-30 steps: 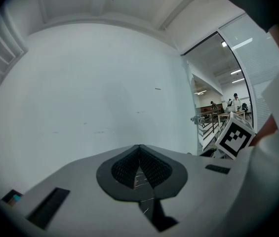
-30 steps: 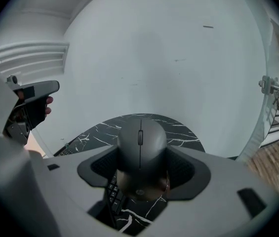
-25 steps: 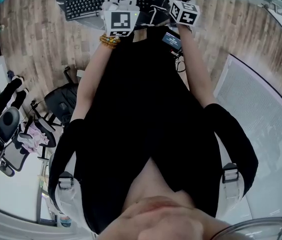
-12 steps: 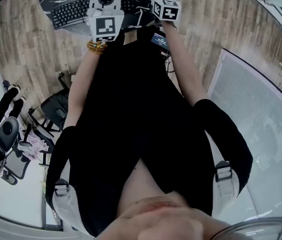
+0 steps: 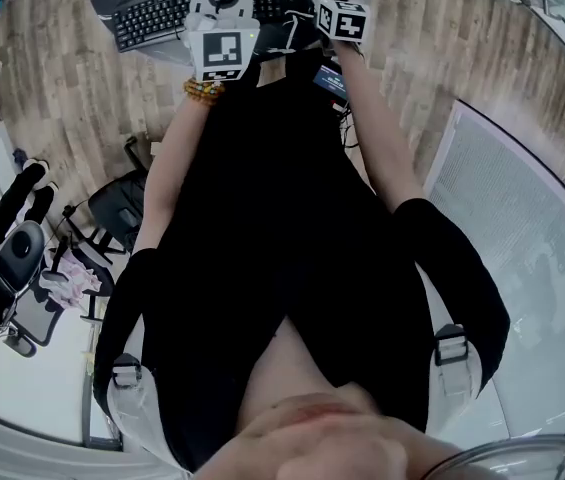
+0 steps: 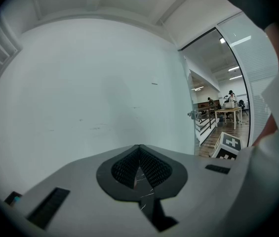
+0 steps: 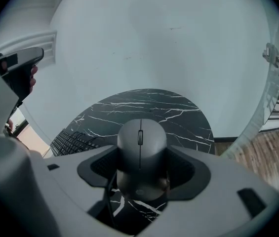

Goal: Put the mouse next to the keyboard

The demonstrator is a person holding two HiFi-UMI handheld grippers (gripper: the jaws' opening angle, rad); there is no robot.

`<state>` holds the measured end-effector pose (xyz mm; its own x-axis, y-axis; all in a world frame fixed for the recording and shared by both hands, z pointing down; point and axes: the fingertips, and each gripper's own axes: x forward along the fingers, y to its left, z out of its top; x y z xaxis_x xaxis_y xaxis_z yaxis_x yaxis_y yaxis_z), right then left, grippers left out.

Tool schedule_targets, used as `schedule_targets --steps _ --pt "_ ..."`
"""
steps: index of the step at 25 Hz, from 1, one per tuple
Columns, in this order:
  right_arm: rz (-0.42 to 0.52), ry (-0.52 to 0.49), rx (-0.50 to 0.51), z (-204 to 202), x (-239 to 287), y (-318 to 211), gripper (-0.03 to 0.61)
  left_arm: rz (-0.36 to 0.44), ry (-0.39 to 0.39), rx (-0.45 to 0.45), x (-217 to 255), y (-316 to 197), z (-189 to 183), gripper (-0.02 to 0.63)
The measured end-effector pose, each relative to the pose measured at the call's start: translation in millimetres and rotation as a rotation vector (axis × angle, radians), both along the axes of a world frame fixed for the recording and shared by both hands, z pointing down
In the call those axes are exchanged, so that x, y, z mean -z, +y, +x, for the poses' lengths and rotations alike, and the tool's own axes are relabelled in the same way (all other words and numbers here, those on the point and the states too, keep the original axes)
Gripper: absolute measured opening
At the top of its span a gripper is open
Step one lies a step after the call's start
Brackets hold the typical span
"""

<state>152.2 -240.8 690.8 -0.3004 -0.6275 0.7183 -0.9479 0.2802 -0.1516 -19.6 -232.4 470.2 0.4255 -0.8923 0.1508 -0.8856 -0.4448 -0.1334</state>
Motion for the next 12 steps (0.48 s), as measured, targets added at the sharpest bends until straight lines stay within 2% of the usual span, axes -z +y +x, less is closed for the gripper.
schedule_targets --steps 12 --pt "-0.090 -0.007 -0.007 -4 -36 6 0.284 -0.019 -0.010 0.013 -12 4 -4 0.014"
